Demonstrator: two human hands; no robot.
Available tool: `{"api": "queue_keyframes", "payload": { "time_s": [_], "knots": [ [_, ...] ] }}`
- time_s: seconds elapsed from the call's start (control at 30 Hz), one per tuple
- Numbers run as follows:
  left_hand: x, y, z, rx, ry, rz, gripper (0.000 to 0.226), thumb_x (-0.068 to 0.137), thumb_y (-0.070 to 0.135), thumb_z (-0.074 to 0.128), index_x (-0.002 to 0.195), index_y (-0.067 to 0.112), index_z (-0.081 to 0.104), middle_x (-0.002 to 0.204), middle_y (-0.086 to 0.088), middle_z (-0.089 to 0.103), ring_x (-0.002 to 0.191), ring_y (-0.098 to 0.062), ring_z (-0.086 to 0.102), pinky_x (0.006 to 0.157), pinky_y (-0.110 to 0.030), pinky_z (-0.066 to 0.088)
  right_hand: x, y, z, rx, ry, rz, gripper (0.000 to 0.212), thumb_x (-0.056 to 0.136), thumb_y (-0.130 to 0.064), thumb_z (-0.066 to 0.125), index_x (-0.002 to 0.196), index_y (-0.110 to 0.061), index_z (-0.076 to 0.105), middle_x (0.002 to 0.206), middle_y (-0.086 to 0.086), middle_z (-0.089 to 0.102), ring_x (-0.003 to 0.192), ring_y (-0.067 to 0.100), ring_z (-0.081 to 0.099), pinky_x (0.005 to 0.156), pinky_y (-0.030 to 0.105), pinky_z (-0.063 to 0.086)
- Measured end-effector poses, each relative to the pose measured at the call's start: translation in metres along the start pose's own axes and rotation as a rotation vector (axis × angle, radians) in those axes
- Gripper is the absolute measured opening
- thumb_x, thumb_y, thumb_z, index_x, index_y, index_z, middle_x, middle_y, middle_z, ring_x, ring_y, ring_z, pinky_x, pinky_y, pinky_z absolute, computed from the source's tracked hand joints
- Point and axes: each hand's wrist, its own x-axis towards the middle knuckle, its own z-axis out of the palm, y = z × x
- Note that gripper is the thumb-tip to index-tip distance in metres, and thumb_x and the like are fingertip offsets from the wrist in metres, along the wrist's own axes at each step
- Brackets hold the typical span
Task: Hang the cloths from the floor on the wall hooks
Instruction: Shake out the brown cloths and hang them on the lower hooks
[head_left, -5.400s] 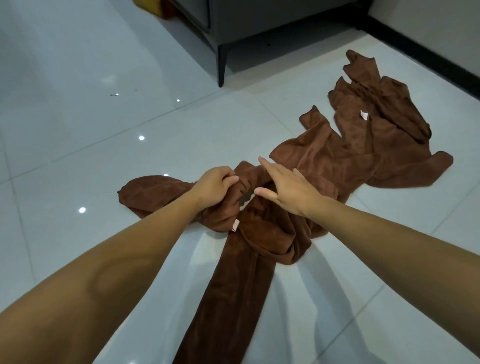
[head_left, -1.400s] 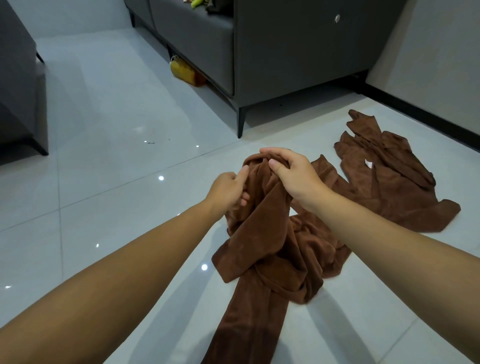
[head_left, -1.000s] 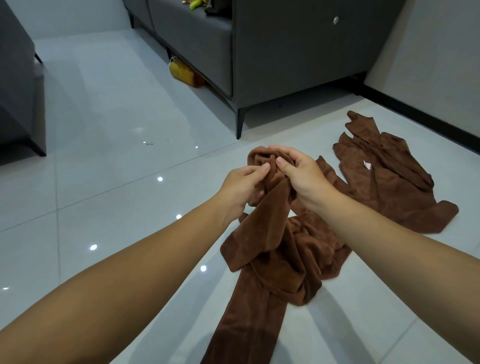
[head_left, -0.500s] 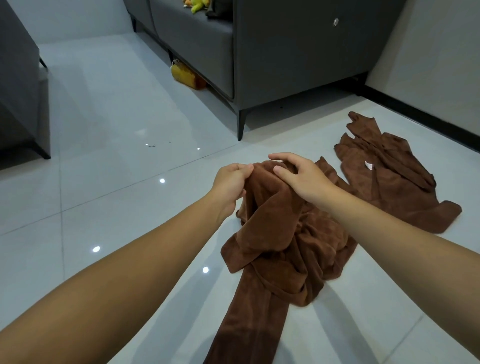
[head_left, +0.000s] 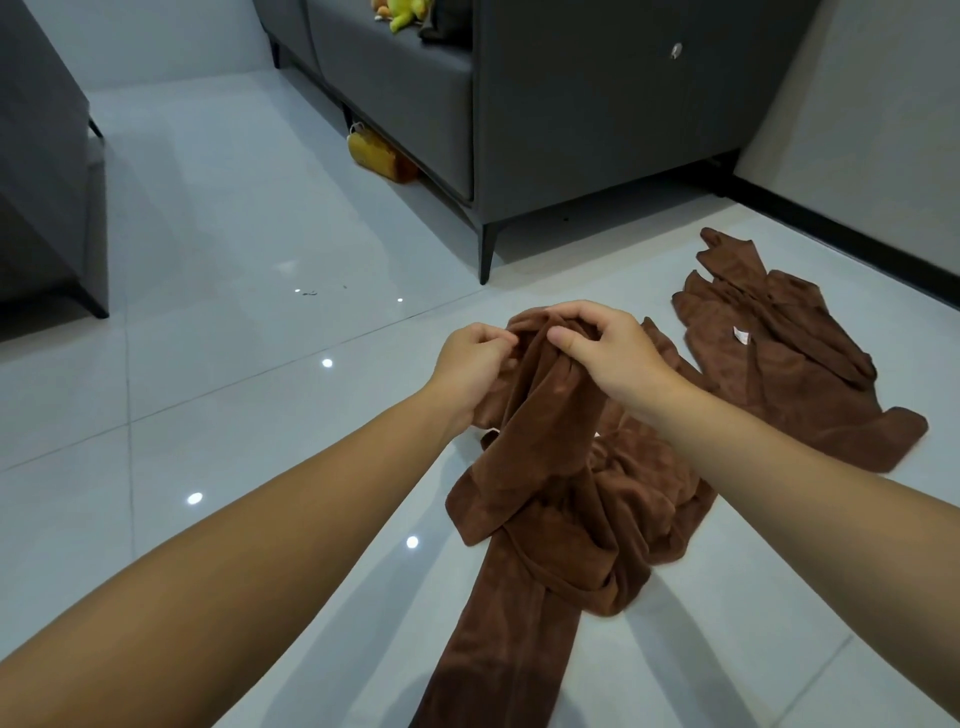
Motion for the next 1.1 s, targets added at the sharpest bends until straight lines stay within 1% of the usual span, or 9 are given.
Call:
{"api": "queue_keyframes", "payload": {
  "time_s": [0.07, 0.2, 0.27, 0.47, 0.57, 0.67, 0.83, 0.97, 1.1],
  "knots": [
    [0.003, -0.005, -0.003, 0.081, 0.024, -0.051, 0.011, 0.092, 0.028, 0.059, 0.095, 0.018, 0.059, 0.090, -0.002, 0.066, 0.077, -0.015, 0.064, 0.061, -0.024, 0.053, -0.001, -0.003, -0.003, 0.088, 0.006, 0.012, 0.024, 0.095, -0.009, 0.059, 0.099, -0.032, 0.066, 0.099, -0.017, 0.068, 0.091, -0.009, 0.062, 0.080, 0.008, 0.047],
    [0.004, -0.009, -0.001, 0.031, -0.059, -0.137, 0.052, 0.085, 0.059, 0.060, 0.120, 0.022, 0.052, 0.109, -0.005, 0.066, 0.096, -0.024, 0.068, 0.081, -0.044, 0.058, -0.001, -0.006, -0.003, 0.240, -0.054, 0.069, 0.022, 0.097, -0.008, 0.055, 0.104, -0.025, 0.068, 0.104, -0.004, 0.071, 0.098, 0.009, 0.068, 0.082, 0.020, 0.053],
    [0.005, -0.007, 0.004, 0.002, -0.111, -0.125, 0.058, 0.085, 0.061, 0.058, 0.127, 0.021, 0.053, 0.115, -0.006, 0.066, 0.099, -0.026, 0.067, 0.080, -0.042, 0.058, -0.001, -0.005, -0.003, 0.342, -0.085, 0.107, 0.023, 0.097, -0.006, 0.053, 0.107, -0.021, 0.067, 0.106, 0.001, 0.071, 0.099, 0.014, 0.069, 0.081, 0.021, 0.054],
    [0.006, -0.010, 0.006, -0.230, -0.192, -0.086, 0.040, 0.087, 0.028, 0.070, 0.122, 0.012, 0.060, 0.105, -0.007, 0.073, 0.095, -0.022, 0.070, 0.080, -0.033, 0.055, 0.002, -0.007, -0.011, 0.018, -0.079, 0.034, 0.023, 0.095, -0.017, 0.060, 0.104, -0.038, 0.063, 0.107, -0.016, 0.067, 0.099, -0.006, 0.062, 0.079, 0.006, 0.046],
    [0.001, -0.011, 0.009, -0.277, -0.186, -0.095, 0.042, 0.082, 0.014, 0.075, 0.119, 0.011, 0.057, 0.093, -0.007, 0.073, 0.078, -0.018, 0.071, 0.076, -0.031, 0.055, 0.000, -0.006, -0.014, 0.026, -0.109, 0.035, 0.022, 0.095, -0.014, 0.060, 0.108, -0.032, 0.062, 0.105, -0.017, 0.065, 0.089, -0.016, 0.060, 0.075, 0.002, 0.043],
    [0.003, -0.006, 0.009, -0.211, -0.091, -0.055, 0.049, 0.075, 0.010, 0.080, 0.117, 0.010, 0.056, 0.096, -0.011, 0.072, 0.080, -0.019, 0.071, 0.077, -0.029, 0.058, 0.004, -0.005, -0.015, -0.036, -0.108, 0.018, 0.023, 0.094, -0.015, 0.062, 0.112, -0.029, 0.063, 0.104, -0.021, 0.063, 0.088, -0.019, 0.057, 0.073, 0.000, 0.041],
    [0.017, 0.002, -0.015, -0.059, 0.069, -0.037, 0.037, 0.087, 0.006, 0.065, 0.121, 0.009, 0.049, 0.096, -0.014, 0.067, 0.081, -0.021, 0.067, 0.077, -0.030, 0.058, 0.011, 0.014, -0.029, -0.097, -0.014, 0.074, 0.020, 0.094, -0.015, 0.062, 0.109, -0.027, 0.068, 0.112, -0.012, 0.066, 0.108, 0.001, 0.059, 0.096, 0.017, 0.045],
    [0.019, 0.005, -0.030, 0.009, 0.081, 0.008, 0.030, 0.093, 0.002, 0.052, 0.120, 0.014, 0.048, 0.097, -0.011, 0.063, 0.089, -0.022, 0.064, 0.089, -0.037, 0.055, 0.013, 0.024, -0.041, -0.108, 0.051, 0.130, 0.021, 0.096, -0.011, 0.058, 0.111, -0.020, 0.069, 0.112, -0.008, 0.066, 0.109, 0.007, 0.058, 0.095, 0.017, 0.043],
    [0.023, 0.016, -0.033, -0.146, 0.195, 0.030, 0.033, 0.093, -0.009, 0.034, 0.115, 0.010, 0.050, 0.085, -0.008, 0.050, 0.068, -0.016, 0.054, 0.080, -0.036, 0.058, 0.016, 0.030, -0.042, -0.044, 0.043, 0.217, 0.022, 0.098, -0.011, 0.055, 0.109, -0.025, 0.068, 0.113, -0.007, 0.065, 0.114, 0.012, 0.058, 0.103, 0.027, 0.044]
  ]
}}
